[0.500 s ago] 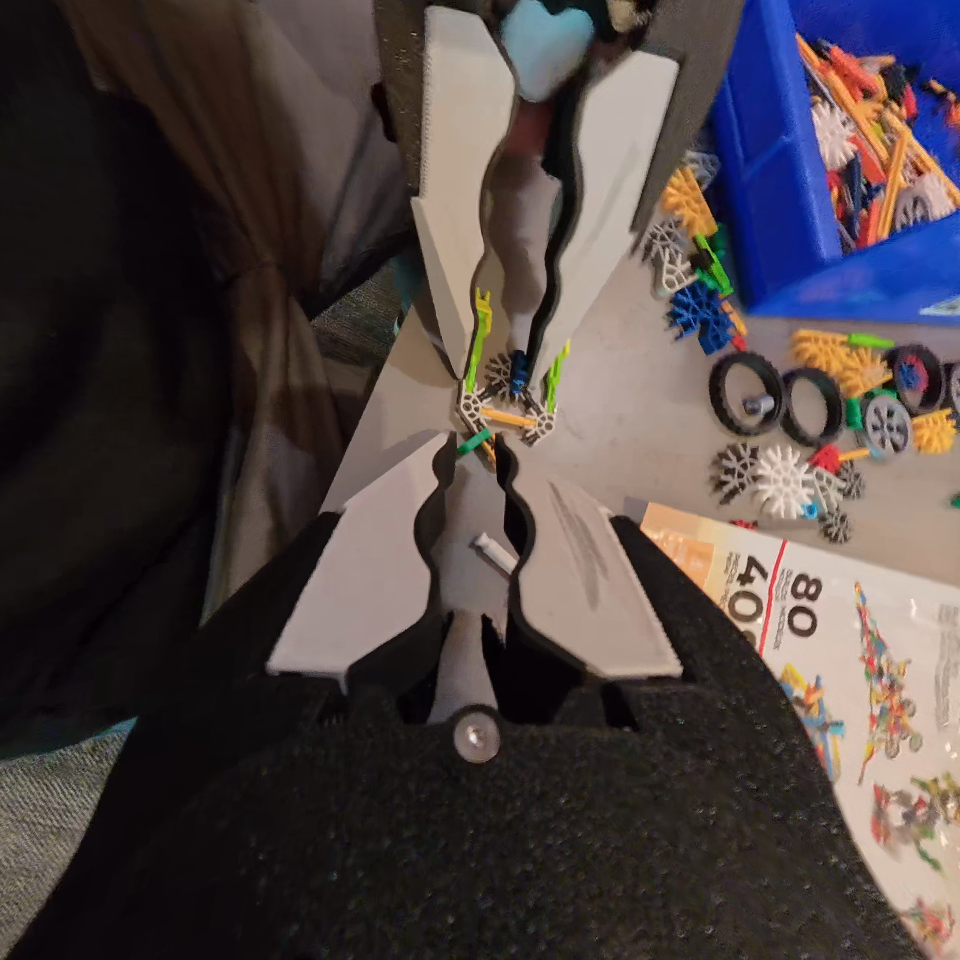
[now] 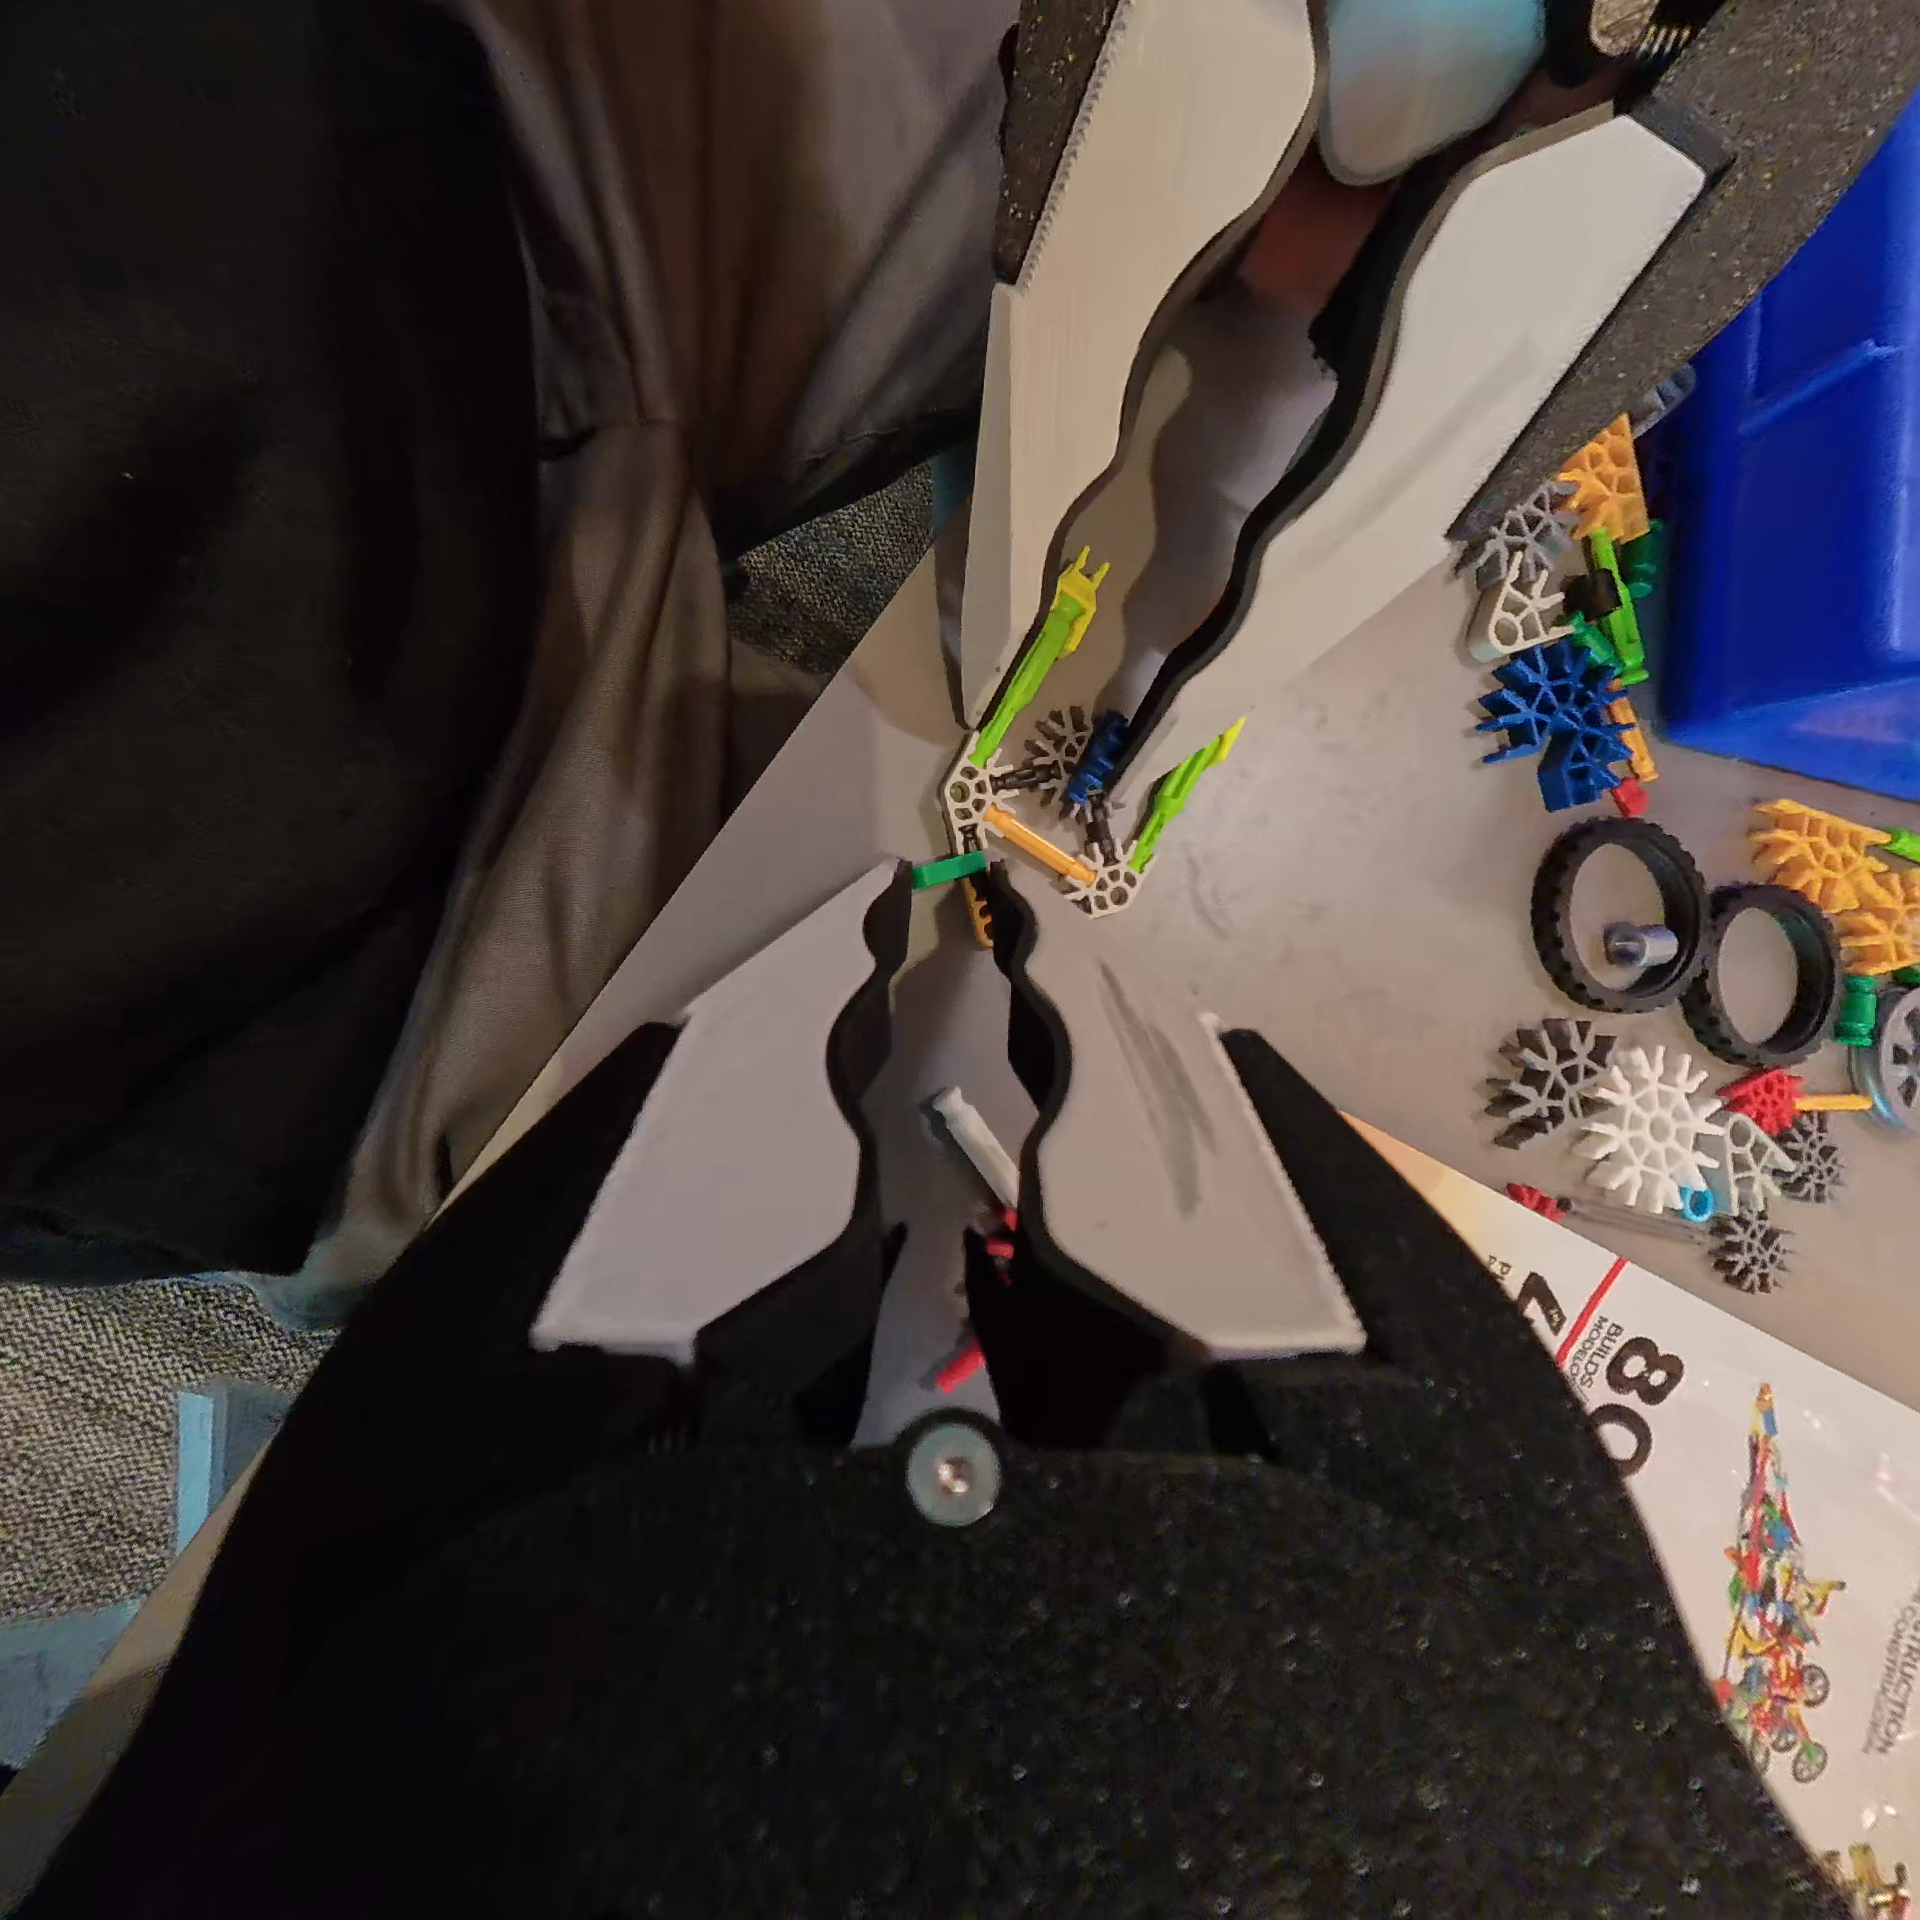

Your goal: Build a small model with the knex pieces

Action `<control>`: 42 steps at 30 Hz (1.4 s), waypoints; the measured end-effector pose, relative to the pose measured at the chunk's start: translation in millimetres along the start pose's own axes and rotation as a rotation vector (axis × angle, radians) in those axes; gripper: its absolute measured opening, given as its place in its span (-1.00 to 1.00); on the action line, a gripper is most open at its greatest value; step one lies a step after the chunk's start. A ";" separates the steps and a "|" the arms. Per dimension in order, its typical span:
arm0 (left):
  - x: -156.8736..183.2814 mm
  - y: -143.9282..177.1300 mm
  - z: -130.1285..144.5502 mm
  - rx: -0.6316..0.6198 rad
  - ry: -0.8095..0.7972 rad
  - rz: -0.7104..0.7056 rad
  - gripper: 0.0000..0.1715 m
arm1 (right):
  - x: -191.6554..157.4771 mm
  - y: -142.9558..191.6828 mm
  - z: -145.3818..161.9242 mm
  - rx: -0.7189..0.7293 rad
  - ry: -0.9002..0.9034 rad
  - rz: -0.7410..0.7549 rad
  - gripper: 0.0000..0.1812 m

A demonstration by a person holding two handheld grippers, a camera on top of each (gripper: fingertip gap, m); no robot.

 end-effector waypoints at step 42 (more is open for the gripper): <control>-0.5 -6.9 -3.1 -0.003 0.001 0.040 -0.76 | 12.4 -5.8 0.5 0.028 -0.072 -0.067 -0.88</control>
Point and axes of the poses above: each gripper's, where its closed fingertips meet, y back along the fingers, z out of its underside, x = y × z across the jaws, the point moved 10 cm from there along y, back along the fingers, and after that the axes turned 3 degrees about -y, right-handed, at the moved point
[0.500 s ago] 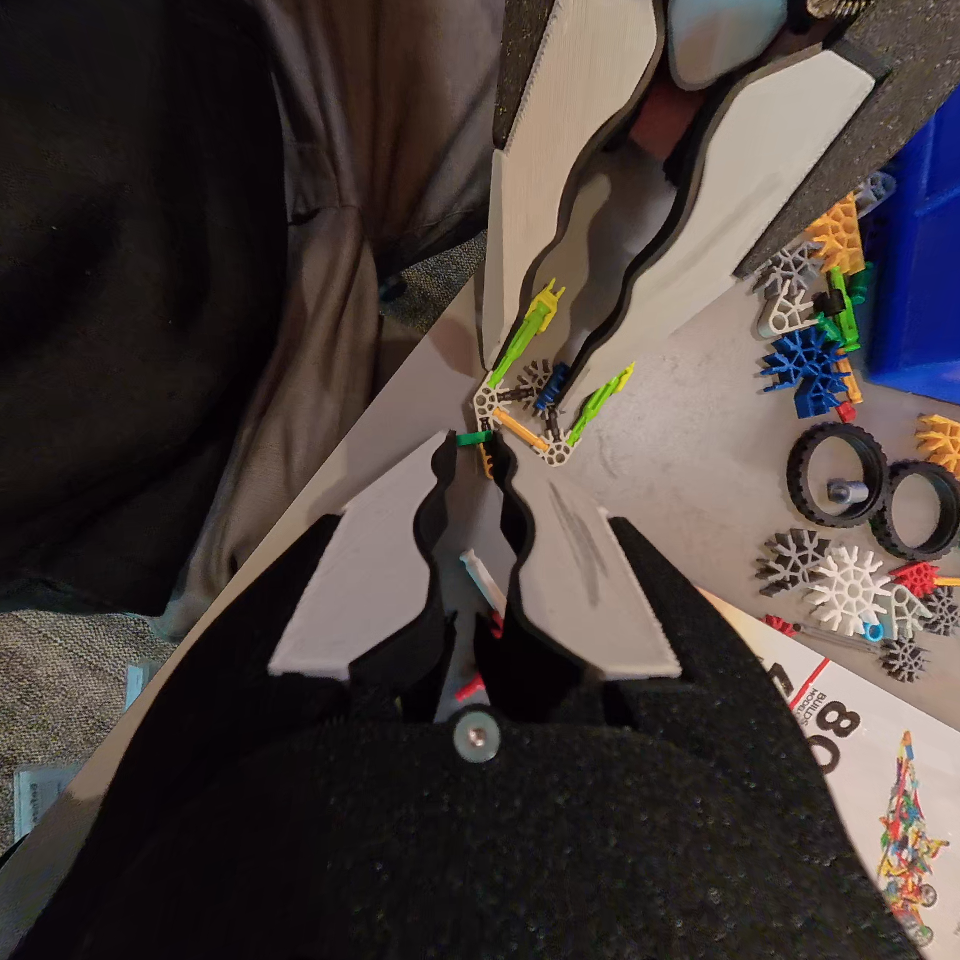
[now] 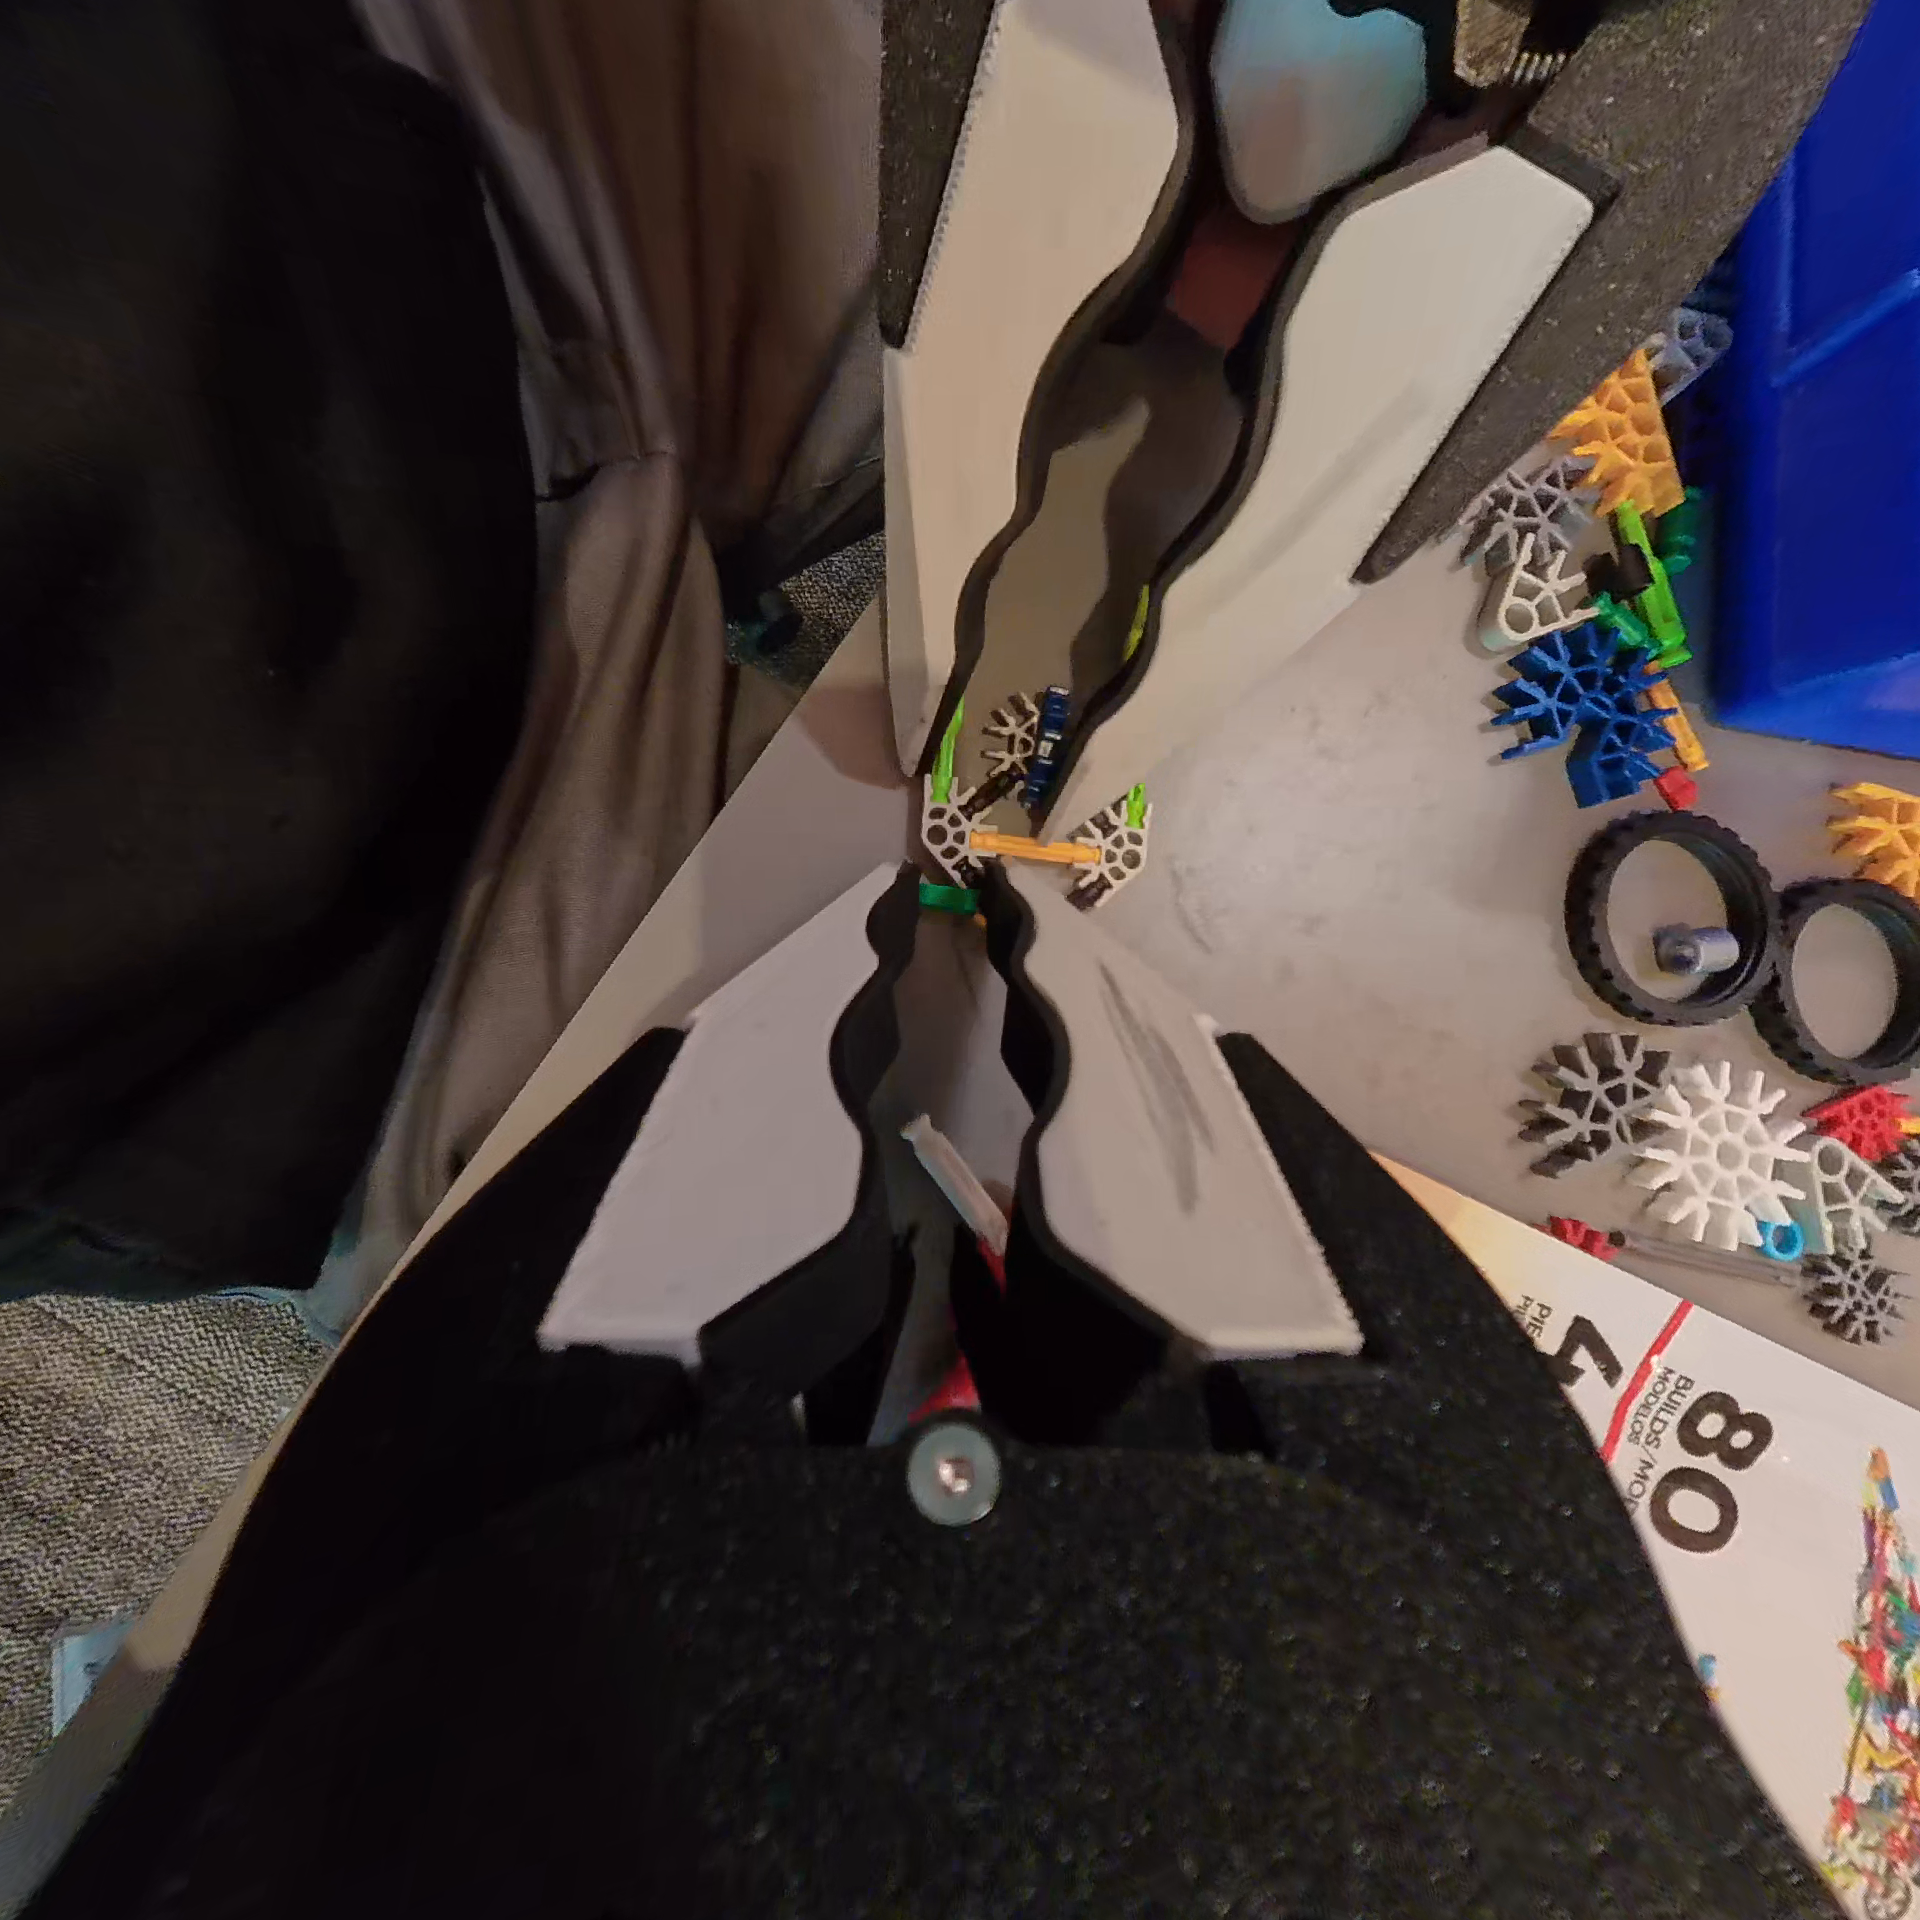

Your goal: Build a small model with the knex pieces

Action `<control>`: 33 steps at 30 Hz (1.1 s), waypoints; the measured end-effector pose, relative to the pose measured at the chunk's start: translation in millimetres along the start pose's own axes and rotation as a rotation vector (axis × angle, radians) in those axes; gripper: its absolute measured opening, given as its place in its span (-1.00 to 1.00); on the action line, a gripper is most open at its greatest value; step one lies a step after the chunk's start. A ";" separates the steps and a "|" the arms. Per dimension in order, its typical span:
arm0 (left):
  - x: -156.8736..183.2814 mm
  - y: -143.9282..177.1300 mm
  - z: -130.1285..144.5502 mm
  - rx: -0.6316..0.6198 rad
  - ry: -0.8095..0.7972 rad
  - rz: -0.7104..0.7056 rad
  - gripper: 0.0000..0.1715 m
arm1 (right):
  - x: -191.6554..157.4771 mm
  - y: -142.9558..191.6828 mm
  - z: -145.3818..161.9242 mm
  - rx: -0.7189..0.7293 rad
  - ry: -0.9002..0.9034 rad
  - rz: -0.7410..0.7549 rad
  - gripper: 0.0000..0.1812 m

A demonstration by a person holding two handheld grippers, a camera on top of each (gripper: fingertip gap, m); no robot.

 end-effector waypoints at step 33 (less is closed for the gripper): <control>-17.4 -3.6 -4.7 -0.044 -0.012 0.102 -0.53 | -0.9 4.5 5.3 0.019 0.062 -0.124 -0.86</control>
Point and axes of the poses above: each gripper's, where its closed fingertips meet, y back along the fingers, z out of its underside, x = y × z across the jaws, the point moved 10 cm from there along y, back along the fingers, and after that the axes turned 3 degrees about -y, right-handed, at the moved point
